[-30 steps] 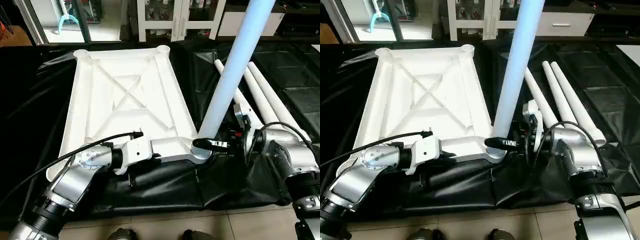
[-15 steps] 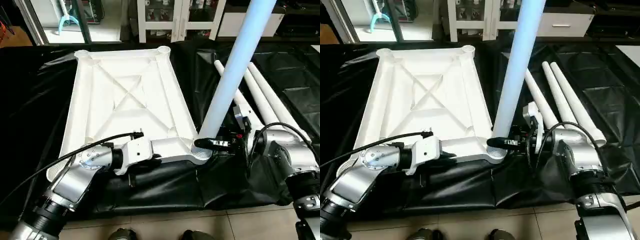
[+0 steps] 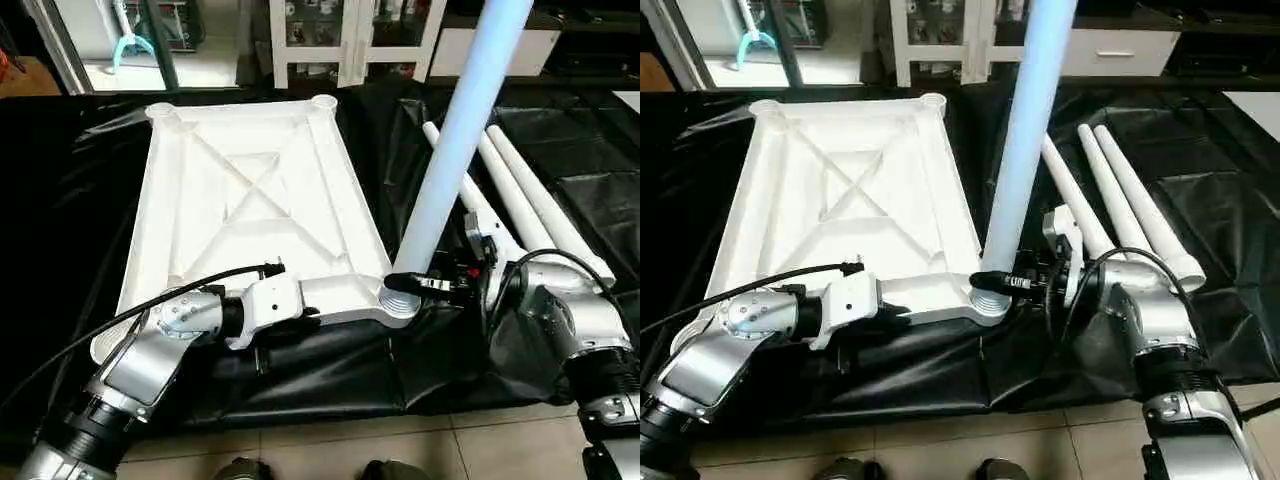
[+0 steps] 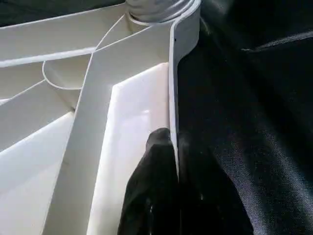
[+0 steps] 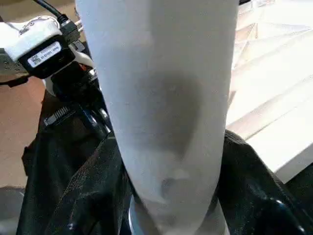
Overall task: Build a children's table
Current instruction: Insert table leg to table base
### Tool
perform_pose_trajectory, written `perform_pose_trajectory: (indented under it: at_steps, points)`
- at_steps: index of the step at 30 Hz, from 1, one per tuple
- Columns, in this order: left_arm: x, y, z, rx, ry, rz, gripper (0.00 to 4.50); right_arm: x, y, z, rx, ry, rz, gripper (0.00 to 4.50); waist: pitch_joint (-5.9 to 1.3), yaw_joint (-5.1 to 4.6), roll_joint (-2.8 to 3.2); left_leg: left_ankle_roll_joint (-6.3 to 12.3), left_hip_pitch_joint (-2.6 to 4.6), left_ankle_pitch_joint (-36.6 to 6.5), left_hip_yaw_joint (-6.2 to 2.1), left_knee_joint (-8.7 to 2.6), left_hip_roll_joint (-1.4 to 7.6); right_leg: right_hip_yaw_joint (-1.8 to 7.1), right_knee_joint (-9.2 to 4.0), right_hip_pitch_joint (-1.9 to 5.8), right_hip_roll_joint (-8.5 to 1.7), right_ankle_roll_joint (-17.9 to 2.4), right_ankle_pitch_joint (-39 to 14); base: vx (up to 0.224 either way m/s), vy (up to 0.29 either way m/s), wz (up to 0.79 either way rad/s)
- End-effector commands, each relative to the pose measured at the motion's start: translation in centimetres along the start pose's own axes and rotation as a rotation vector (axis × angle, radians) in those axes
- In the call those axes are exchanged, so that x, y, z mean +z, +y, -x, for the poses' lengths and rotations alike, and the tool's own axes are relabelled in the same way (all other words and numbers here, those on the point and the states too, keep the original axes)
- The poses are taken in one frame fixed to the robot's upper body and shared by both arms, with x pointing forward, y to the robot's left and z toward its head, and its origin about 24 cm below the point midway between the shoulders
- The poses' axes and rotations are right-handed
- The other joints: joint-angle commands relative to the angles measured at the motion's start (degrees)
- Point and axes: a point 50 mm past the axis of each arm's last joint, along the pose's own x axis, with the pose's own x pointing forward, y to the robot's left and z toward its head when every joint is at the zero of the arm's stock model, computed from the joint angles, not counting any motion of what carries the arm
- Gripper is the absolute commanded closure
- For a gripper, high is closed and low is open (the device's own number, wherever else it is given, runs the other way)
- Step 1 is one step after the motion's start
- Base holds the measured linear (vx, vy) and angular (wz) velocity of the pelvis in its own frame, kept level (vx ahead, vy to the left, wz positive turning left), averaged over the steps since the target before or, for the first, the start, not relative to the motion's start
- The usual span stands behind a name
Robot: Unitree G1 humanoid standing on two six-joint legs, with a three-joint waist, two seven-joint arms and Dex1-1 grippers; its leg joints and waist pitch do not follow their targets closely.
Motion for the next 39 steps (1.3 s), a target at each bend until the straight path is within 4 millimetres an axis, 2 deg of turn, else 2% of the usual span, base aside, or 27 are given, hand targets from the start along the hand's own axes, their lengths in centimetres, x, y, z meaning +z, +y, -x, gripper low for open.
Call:
perform_pose_trajectory:
  at_steps: [1,7,16,22,27,28,31,32,35,36,39]
  points:
    - [-0.4,-1.5,-1.2,-0.09,0.019,0.008,4.5,0.4,0.1,-0.2,-0.008,-0.042,0.004,2.4,-4.9,-0.28,-0.62,3.22,1.7,-10.8,-1.92,-4.11,3.51,1.84,-3.55,2.02,-2.62,-11.7,-15.1,0.0,0.0,0.0]
    - [-0.5,-1.3,-1.2,-0.08,0.028,-0.005,4.5,0.3,0.0,-0.3,-0.029,-0.071,-0.036,2.41,-4.85,-0.27,-0.63,3.54,1.7,-10.5,-1.89,-4.09,3.48,1.84,-3.53,2.03,-2.6,-11.9,-14.9,0.0,0.0,0.0]
    - [-0.6,-1.2,-1.2,-0.072,0.033,-0.01,4.5,-0.2,-0.4,-0.2,-0.088,-0.084,-0.125,2.55,-4.92,-0.23,-0.65,2.88,1.77,-10.8,-1.86,-4.17,3.46,1.87,-3.56,1.95,-2.57,-11.6,-14.6,0.0,0.0,0.0]
    - [-0.6,-1.2,-1.2,-0.068,0.033,-0.014,4.5,-0.3,0.0,-0.3,-0.074,-0.079,-0.097,2.58,-4.83,-0.26,-0.78,2.02,1.8,-12.7,-1.94,-4.32,3.51,1.93,-3.84,1.83,-2.71,-10.8,-16.7,0.0,0.0,0.0]
    - [-0.6,-1.0,-1.2,-0.053,0.035,-0.022,4.5,0.0,0.5,-0.5,-0.094,-0.149,-0.029,2.58,-4.79,-0.36,-0.9,1.94,1.81,-13.3,-2.04,-4.49,3.51,1.94,-3.89,1.71,-2.67,-10.2,-17.0,0.0,0.0,0.0]
    - [-0.6,-1.0,-1.2,-0.052,0.035,-0.022,4.5,0.0,0.5,-0.5,-0.097,-0.152,-0.022,2.58,-4.68,-0.44,-1.05,1.94,1.75,-13.6,-2.02,-4.54,3.52,1.95,-4.0,1.63,-2.7,-10.1,-17.4,0.0,0.0,0.0]
    - [-0.6,-0.9,-1.3,-0.042,0.034,-0.026,4.5,-0.5,0.8,-0.8,-0.124,-0.164,0.039,2.58,-4.49,-0.54,-0.94,1.31,1.86,-15.4,-2.16,-4.74,3.59,1.99,-4.27,1.41,-2.74,-9.2,-20.0,0.0,0.0,0.0]
    - [-0.6,-0.8,-1.3,-0.034,0.032,-0.028,4.5,-0.9,1.0,-0.9,-0.149,-0.173,0.059,2.58,-4.37,-0.62,-1.07,0.86,1.95,-16.2,-2.11,-4.81,3.65,2.06,-4.46,1.12,-2.79,-8.8,-20.8,0.0,0.0,0.0]
    - [-0.5,-0.8,-1.4,-0.024,0.029,-0.029,4.5,-1.6,1.2,-1.0,-0.187,-0.18,0.087,2.58,-4.33,-0.69,-1.02,0.22,2.02,-17.8,-2.3,-5.02,3.63,2.05,-4.61,1.1,-2.8,-8.3,-22.7,0.0,0.0,0.0]
    - [-0.5,-0.7,-1.5,-0.018,0.027,-0.029,4.5,-2.2,1.5,-1.1,-0.195,-0.185,0.065,2.58,-4.12,-0.6,-0.92,-0.06,2.33,-18.9,-2.26,-5.13,3.62,2.13,-4.83,0.81,-2.68,-7.9,-23.2,0.0,0.0,0.0]
    - [-0.5,-0.7,-1.5,-0.015,0.027,-0.029,4.5,-2.7,1.7,-1.2,-0.206,-0.183,0.067,2.58,-4.15,-0.78,-0.92,-0.53,2.22,-20.4,-2.4,-5.33,3.6,2.05,-4.84,0.91,-2.65,-7.7,-23.6,0.0,0.0,0.0]
